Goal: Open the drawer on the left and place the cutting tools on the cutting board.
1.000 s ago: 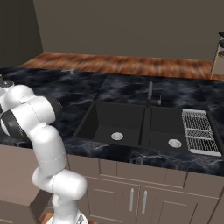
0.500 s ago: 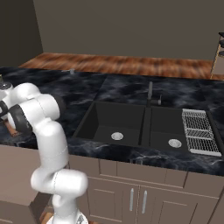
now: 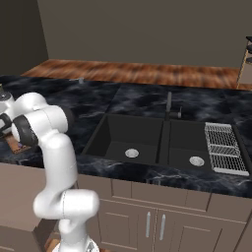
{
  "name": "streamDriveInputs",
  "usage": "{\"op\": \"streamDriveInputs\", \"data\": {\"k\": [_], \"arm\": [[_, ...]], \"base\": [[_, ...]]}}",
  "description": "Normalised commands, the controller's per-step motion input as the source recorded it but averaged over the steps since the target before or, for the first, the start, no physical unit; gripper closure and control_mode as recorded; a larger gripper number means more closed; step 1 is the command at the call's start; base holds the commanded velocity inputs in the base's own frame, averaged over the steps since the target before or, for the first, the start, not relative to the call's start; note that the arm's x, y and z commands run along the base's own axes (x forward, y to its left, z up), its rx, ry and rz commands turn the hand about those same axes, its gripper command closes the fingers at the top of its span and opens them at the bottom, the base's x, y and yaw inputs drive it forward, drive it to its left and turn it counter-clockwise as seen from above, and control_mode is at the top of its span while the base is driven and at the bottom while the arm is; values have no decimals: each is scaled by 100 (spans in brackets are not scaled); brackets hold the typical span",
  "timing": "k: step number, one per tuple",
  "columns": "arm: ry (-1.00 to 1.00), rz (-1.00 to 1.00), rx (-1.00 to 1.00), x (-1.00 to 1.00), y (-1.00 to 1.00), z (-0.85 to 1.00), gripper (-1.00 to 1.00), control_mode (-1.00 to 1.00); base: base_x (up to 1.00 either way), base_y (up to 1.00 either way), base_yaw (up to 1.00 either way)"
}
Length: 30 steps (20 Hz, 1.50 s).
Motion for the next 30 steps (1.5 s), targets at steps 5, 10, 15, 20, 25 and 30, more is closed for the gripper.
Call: {"op": "streamDriveInputs", "data": {"k": [5, 10, 15, 20, 25, 30], "arm": [[0, 5, 0, 20, 0, -14, 100, -100], [0, 6, 0, 14, 0, -15, 100, -100], [0, 5, 0, 9, 0, -12, 100, -100], [0, 3, -1, 10, 0, -9, 100, -100], [0, 2, -3, 9, 2, -11, 100, -100], [0, 0, -6, 9, 14, -14, 100, -100]], "base": [[0, 0, 0], [0, 0, 0], [0, 0, 0], [0, 0, 0], [0, 0, 0], [0, 0, 0]]}}
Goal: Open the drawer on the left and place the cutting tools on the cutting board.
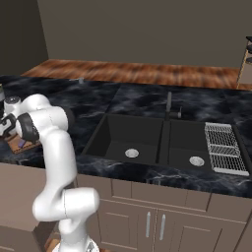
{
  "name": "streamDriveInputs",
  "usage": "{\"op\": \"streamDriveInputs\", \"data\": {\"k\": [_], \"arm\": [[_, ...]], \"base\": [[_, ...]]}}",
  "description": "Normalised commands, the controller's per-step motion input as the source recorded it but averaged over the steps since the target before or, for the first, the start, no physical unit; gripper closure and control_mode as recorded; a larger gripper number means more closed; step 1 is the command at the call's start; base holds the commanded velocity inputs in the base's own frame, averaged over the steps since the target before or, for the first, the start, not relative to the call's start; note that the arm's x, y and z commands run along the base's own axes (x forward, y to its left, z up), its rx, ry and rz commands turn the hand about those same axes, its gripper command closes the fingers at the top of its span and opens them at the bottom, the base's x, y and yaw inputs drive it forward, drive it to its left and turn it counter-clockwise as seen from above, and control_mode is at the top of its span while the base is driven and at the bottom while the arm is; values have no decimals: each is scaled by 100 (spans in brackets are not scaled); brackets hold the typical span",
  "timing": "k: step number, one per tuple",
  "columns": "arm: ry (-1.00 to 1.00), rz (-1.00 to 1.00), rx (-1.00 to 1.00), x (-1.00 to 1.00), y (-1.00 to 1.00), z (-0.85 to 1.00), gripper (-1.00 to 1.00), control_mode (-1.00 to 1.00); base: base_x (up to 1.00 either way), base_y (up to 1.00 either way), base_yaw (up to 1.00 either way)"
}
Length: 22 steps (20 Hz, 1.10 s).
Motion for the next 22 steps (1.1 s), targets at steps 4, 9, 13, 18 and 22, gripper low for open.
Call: {"op": "streamDriveInputs", "data": {"k": [4, 9, 13, 18, 22], "arm": [[0, 0, -6, 7, 18, -19, 100, -100], [0, 0, -3, 9, 23, -13, 100, -100], [0, 0, -2, 12, 21, -11, 100, -100], [0, 1, 0, 29, 5, -6, 100, -100], [0, 1, 0, 39, 0, 0, 100, -100]], "base": [[0, 0, 0], [0, 0, 0], [0, 0, 0], [0, 0, 0], [0, 0, 0]]}}
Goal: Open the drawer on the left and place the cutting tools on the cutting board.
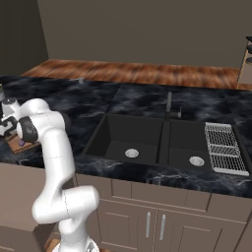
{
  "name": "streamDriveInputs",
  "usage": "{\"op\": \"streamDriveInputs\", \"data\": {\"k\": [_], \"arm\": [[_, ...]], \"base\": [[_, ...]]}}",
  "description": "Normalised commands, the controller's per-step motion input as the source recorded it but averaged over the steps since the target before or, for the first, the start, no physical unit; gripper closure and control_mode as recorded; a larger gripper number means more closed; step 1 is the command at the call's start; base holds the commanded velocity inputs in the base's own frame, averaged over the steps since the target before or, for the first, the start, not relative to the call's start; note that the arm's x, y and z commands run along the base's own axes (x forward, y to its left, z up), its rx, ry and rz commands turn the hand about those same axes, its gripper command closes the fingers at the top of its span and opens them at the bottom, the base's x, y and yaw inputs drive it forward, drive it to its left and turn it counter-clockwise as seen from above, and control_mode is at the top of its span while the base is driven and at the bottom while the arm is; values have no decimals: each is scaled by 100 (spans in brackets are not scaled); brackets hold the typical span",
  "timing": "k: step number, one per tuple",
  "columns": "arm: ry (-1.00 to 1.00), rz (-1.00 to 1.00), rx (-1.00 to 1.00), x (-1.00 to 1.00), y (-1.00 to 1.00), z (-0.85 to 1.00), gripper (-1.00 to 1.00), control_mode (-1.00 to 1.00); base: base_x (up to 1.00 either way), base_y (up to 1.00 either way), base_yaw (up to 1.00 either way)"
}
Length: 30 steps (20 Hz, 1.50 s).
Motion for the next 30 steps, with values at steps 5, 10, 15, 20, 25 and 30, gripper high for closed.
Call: {"op": "streamDriveInputs", "data": {"k": [5, 10, 15, 20, 25, 30], "arm": [[0, 1, 0, 16, 0, -8, -100, -100], [0, 0, 0, 0, 0, -2, -100, -100], [0, 0, 0, 0, 0, 0, -100, -100], [0, 0, 3, 0, -3, 41, -100, -100], [-3, -1, 8, -21, -23, 100, -100, -100], [0, -1, 14, -77, -91, 94, -100, -100]], "base": [[0, 0, 0], [0, 0, 0], [0, 0, 0], [0, 0, 0], [0, 0, 0], [0, 0, 0]]}}
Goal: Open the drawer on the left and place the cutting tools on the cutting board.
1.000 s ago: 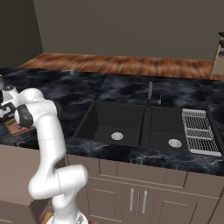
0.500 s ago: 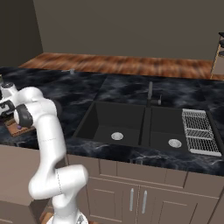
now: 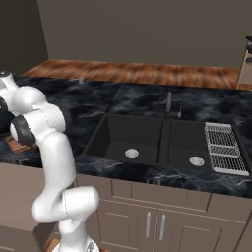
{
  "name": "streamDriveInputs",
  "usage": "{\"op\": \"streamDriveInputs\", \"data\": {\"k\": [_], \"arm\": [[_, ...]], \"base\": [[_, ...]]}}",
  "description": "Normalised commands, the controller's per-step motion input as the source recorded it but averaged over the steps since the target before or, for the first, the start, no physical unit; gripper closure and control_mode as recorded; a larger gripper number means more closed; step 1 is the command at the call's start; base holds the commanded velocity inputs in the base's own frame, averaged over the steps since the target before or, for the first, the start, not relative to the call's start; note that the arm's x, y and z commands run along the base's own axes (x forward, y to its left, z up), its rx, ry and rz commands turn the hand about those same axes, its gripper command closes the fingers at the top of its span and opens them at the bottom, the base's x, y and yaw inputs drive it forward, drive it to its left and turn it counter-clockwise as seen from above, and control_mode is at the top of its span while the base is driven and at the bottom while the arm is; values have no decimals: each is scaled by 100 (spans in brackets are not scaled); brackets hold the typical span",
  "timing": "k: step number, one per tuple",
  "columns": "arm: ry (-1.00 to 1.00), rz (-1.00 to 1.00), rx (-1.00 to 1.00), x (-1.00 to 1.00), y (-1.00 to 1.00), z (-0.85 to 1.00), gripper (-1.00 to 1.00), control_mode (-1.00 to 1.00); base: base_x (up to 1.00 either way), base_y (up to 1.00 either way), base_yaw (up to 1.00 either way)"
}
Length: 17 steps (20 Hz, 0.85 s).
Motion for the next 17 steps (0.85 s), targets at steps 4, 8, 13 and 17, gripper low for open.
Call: {"op": "streamDriveInputs", "data": {"k": [4, 8, 13, 17], "arm": [[0, 0, 9, -100, -100, 47, -100, -100], [-3, 0, 8, -100, -100, 16, -100, -100], [-4, 0, 7, -100, -100, 12, -100, -100], [0, -1, 0, -100, -100, 69, -100, -100]], "base": [[0, 0, 0], [0, 0, 0], [0, 0, 0], [0, 0, 0]]}}
